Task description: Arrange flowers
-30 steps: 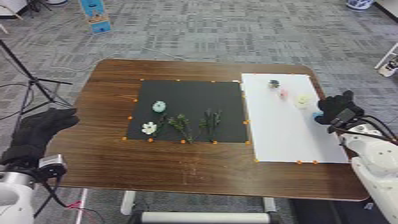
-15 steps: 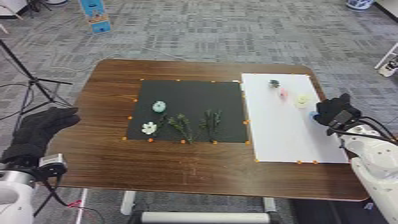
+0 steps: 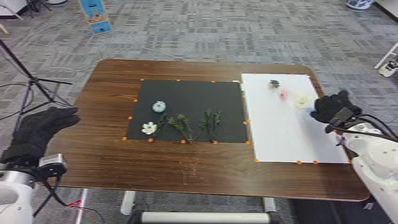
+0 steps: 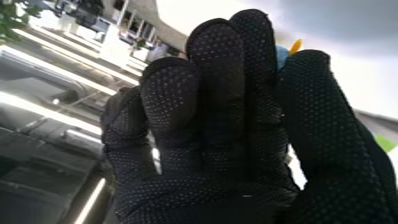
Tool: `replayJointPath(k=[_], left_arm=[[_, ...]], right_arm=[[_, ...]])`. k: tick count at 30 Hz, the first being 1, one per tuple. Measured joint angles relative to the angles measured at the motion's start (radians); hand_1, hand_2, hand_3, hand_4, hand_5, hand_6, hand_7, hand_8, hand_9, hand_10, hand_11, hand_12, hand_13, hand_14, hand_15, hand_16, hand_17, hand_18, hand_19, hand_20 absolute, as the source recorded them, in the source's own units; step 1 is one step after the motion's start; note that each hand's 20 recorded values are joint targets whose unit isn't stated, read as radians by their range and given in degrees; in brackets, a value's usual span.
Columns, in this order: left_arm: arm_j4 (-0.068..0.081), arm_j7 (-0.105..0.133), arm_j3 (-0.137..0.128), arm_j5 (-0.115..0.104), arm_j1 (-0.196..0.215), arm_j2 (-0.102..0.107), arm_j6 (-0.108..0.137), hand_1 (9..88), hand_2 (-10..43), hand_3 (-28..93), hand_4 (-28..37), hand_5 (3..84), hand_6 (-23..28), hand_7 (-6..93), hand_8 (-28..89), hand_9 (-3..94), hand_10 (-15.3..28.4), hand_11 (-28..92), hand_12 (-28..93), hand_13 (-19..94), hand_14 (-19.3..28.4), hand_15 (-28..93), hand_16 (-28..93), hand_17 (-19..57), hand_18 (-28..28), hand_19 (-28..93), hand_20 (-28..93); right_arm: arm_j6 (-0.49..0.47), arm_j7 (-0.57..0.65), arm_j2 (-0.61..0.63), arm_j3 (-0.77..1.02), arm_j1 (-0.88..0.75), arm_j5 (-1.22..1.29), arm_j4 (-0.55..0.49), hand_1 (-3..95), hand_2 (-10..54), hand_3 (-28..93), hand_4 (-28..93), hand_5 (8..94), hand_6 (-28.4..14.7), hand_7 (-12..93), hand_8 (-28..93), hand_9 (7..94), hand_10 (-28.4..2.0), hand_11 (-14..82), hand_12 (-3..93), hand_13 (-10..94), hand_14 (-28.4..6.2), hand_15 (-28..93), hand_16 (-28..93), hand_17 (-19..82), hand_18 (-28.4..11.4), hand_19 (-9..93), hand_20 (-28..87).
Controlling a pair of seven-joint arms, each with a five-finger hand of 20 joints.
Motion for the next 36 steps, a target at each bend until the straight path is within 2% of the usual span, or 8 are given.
replayJointPath(k=[7,10,12,16,17,28,36], left_arm=[[-0.001,0.0,-0.014,0.0,0.008,-0.001,0.0,24.4,16.1,69,-28.3,55.7,3.3,18.5,-7,54.4,13.1,26,18,42,16.2,25,3,6.9,12.0,9,21],[-0.001,0.0,-0.028,-0.01,0.016,-0.001,0.003,24.4,16.1,69,-28.3,55.7,3.3,18.5,-7,54.3,13.1,26,18,42,16.1,25,4,6.9,12.0,9,21],[-0.001,0.002,-0.038,-0.028,0.021,0.0,0.01,24.4,16.2,69,-28.3,55.7,3.3,18.5,-7,54.4,13.1,26,18,42,16.2,26,4,7.0,12.0,9,21],[0.003,0.011,-0.045,-0.092,0.025,0.007,0.039,24.4,16.4,69,-28.3,55.8,3.1,18.7,-7,54.5,12.9,26,18,42,16.2,26,3,7.0,12.0,9,21],[0.004,0.012,-0.045,-0.1,0.024,0.009,0.045,24.4,16.5,69,-28.3,55.8,3.2,18.7,-7,54.5,12.9,26,18,42,16.2,26,3,7.1,12.0,9,21],[0.01,0.011,-0.042,-0.095,0.02,0.019,0.049,24.3,16.9,69,-28.3,55.6,3.0,18.8,-8,54.3,13.0,26,17,42,16.1,26,3,7.1,12.0,9,21],[0.012,0.01,-0.037,-0.093,0.012,0.025,0.049,24.5,17.3,69,-28.3,55.3,3.0,18.9,-8,54.0,12.9,26,17,42,16.0,26,3,7.2,12.0,9,21]], right_arm=[[-0.003,0.023,0.065,0.041,-0.042,0.039,-0.122,50.1,6.3,56,-24,75.4,1.5,31,9,82.6,-11.7,38.0,29.7,67,-14.3,64,40,29,-23.6,76,65],[-0.002,0.035,0.106,0.064,-0.074,0.097,-0.189,50.2,6.2,56,-24,75.6,1.4,31,9,82.6,-11.7,37.9,29.7,67,-14.3,64,40,29,-23.6,76,65],[0.003,0.041,0.137,0.06,-0.085,0.145,-0.229,50.1,6.1,56,-24,75.7,1.4,31,9,82.7,-11.7,37.8,29.7,67,-14.3,64,40,29,-23.6,76,66],[0.017,0.051,0.185,-0.017,-0.05,0.228,-0.284,50.4,6.1,56,-24,75.8,1.4,31,9,82.8,-11.7,37.7,29.6,67,-14.3,64,40,29,-23.6,76,65],[0.017,0.052,0.192,-0.053,-0.024,0.25,-0.292,50.5,6.1,55,-24,75.8,1.4,31,9,82.8,-11.7,37.7,29.7,67,-14.3,64,40,29,-23.6,76,65],[-0.013,0.043,0.164,-0.473,0.348,0.385,-0.323,50.8,5.9,55,-24,76.1,1.4,30,10,83.0,-11.7,37.1,29.7,67,-14.1,64,40,29,-23.5,76,65],[-0.048,0.015,0.032,-0.679,0.544,0.406,-0.27,51.0,5.9,55,-24,76.2,1.4,30,10,83.2,-11.7,36.6,29.6,67,-14.1,63,40,29,-23.5,76,65]])
